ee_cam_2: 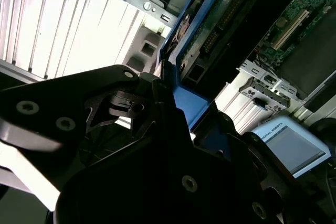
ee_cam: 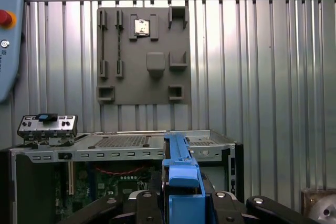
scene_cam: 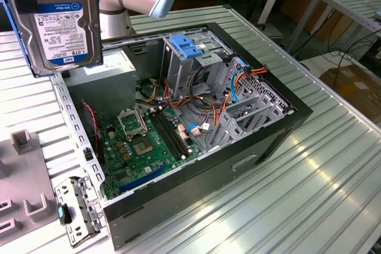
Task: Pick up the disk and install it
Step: 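Pick up the disk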
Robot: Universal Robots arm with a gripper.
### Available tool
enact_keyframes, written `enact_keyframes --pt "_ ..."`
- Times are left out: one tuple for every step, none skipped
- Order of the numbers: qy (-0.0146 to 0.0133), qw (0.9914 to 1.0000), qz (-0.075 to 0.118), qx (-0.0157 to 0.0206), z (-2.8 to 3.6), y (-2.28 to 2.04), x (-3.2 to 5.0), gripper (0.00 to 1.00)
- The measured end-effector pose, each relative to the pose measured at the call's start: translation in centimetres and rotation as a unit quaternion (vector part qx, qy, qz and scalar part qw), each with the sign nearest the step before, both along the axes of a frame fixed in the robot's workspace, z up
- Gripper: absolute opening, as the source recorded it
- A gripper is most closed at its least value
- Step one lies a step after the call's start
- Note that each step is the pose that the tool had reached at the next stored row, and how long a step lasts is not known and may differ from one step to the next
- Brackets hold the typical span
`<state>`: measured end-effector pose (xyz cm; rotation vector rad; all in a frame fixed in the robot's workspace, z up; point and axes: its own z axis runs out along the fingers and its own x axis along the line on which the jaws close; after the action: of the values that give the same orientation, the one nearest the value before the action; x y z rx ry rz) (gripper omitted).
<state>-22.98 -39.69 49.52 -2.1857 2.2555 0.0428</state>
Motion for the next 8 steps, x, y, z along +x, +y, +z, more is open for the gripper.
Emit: enact_keyframes --pt "0.0000 1.00000 0.000 0.0000 0.00 0.00 0.24 0.37" --pt "0.0000 1.00000 0.000 0.0000 0.00 0.00 0.51 0.37" --pt "0.0000 1.00000 0.000 0.0000 0.00 0.00 0.73 0.37" --pt "0.0000 1.00000 0.000 0.0000 0.00 0.00 1.17 0.37" --pt "0.0000 1.00000 0.000 0.0000 0.00 0.00 1.66 0.37" --pt "0.0000 1.00000 0.000 0.0000 0.00 -0.01 1.86 0.37" --pt "0.0000 1.00000 0.000 0.0000 0.00 -0.11 2.00 0.37" --pt "0.0000 1.00000 0.000 0.0000 0.00 -0.38 2.14 0.37"
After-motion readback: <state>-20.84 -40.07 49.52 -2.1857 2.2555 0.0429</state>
